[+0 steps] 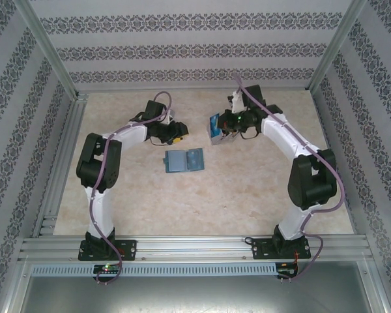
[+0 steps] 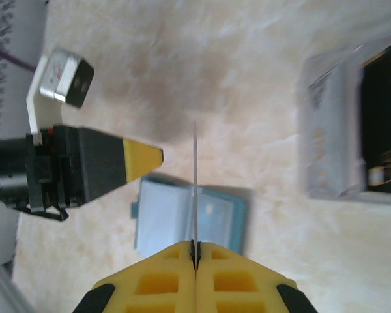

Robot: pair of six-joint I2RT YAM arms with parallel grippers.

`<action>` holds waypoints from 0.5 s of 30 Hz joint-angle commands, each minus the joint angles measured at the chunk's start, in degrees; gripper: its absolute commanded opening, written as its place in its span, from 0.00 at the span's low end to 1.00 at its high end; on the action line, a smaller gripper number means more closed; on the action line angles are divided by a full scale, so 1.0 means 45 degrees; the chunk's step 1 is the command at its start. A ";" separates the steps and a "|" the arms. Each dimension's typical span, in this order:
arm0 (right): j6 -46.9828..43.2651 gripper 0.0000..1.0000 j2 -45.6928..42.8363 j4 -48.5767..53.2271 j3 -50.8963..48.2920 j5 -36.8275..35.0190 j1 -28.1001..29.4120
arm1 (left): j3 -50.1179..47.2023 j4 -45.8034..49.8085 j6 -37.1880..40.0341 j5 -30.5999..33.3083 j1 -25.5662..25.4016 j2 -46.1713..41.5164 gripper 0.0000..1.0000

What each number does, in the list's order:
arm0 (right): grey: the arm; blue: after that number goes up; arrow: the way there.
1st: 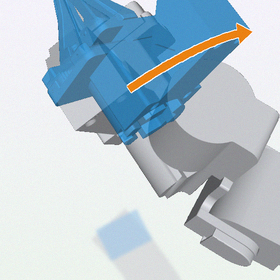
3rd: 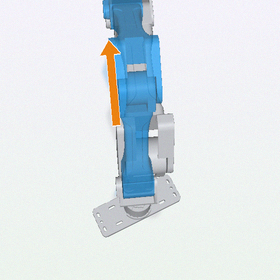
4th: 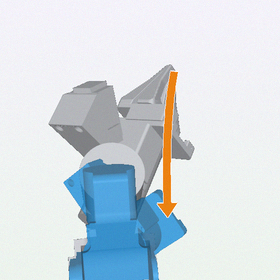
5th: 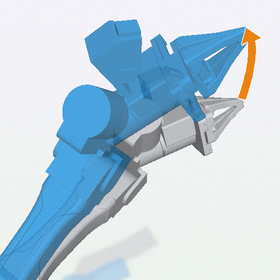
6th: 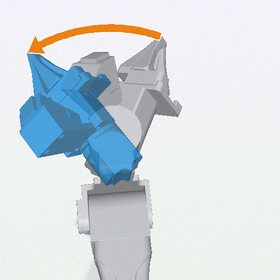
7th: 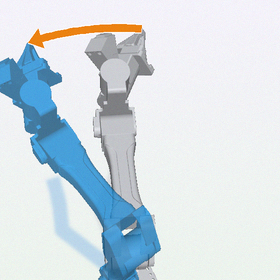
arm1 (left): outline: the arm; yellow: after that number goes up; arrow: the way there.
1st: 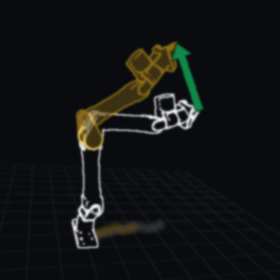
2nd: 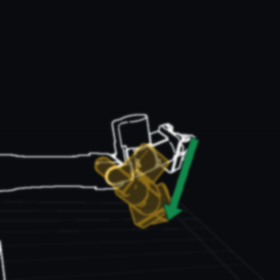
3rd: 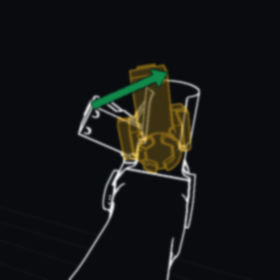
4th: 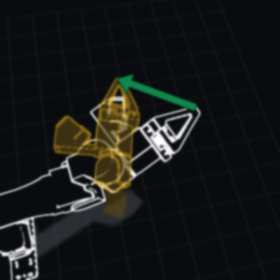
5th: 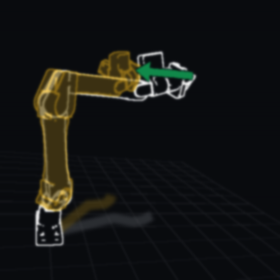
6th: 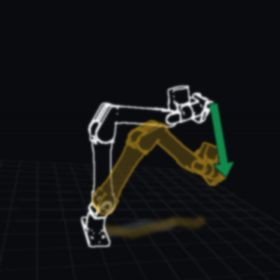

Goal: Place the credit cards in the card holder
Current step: Pick up the credit card from the storage box, then insert the credit card into the card slot.

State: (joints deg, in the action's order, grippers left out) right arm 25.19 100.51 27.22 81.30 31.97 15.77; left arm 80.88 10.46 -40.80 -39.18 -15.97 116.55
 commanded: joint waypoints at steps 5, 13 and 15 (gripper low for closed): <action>0.1968 0.05 -0.0427 -0.3437 -0.1970 0.1938 0.0931 | -0.1791 -0.0312 0.0889 0.0831 0.0933 -0.1689 0.45; 0.2888 0.05 -0.0045 -0.5395 -0.3391 0.1863 0.1655 | -0.3651 0.0016 0.1403 0.1769 0.1360 -0.2995 0.45; 0.3086 0.05 0.0118 -0.5935 -0.3647 0.1853 0.1830 | -0.3949 0.0130 0.1522 0.1849 0.1400 -0.3134 0.45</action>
State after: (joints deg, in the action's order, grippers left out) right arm 36.38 100.05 7.01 66.28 39.11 23.03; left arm 64.66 9.93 -36.51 -32.64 -10.04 104.53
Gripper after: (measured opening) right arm 0.059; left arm 0.447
